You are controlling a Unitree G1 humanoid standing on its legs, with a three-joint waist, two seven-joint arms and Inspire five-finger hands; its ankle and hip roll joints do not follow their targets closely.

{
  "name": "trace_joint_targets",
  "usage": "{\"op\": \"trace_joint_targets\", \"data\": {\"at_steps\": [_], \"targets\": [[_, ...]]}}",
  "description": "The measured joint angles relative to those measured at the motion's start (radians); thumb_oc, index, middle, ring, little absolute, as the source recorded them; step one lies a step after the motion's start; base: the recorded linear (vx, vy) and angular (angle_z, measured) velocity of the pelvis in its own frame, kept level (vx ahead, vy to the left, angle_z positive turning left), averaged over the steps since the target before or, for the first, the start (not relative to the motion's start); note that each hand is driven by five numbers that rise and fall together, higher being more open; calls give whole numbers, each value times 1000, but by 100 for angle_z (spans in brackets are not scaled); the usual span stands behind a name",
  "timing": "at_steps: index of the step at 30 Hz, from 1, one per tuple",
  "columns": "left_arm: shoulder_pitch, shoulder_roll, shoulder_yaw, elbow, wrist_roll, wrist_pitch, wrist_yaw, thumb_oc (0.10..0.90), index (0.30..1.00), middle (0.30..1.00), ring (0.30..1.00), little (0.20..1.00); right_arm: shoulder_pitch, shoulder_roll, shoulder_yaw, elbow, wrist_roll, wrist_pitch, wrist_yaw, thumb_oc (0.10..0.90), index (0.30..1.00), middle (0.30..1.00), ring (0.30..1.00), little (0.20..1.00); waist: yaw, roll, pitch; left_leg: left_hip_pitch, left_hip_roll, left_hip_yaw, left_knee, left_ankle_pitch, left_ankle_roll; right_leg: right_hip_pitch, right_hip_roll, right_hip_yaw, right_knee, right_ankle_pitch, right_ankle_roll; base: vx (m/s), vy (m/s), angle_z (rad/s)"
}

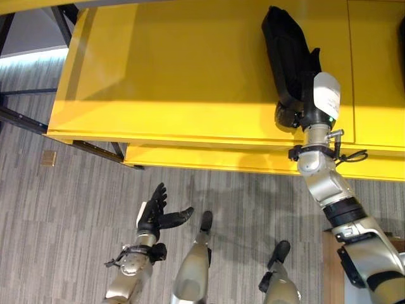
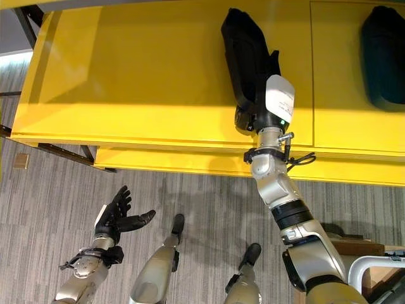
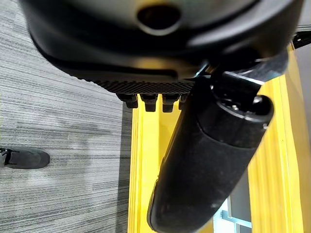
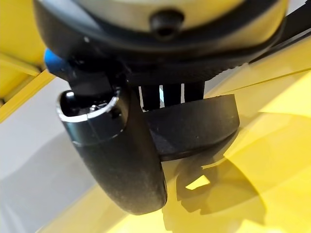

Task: Move parts from the plastic box to the shelf.

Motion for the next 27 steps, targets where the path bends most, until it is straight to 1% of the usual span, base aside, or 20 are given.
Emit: {"op": "trace_joint_targets", "data": {"at_steps": [5, 27], "targets": [[0, 1, 0, 0, -6, 0, 0, 900, 1000, 1000, 1000, 1000, -65, 3, 0, 74, 30, 7, -21, 400, 300, 300, 300, 300, 2, 0, 0, -1, 0, -1, 0, 0, 0, 0, 0, 0, 1, 0, 0, 0, 0, 0], [-2, 2, 0, 0, -6, 0, 1, 900, 1000, 1000, 1000, 1000, -72, 11, 0, 75, 68, 8, -58, 400, 300, 300, 300, 300, 3, 0, 0, -14, -2, -6, 2, 0, 0, -7, 0, -8, 1, 0, 0, 0, 0, 0]]}}
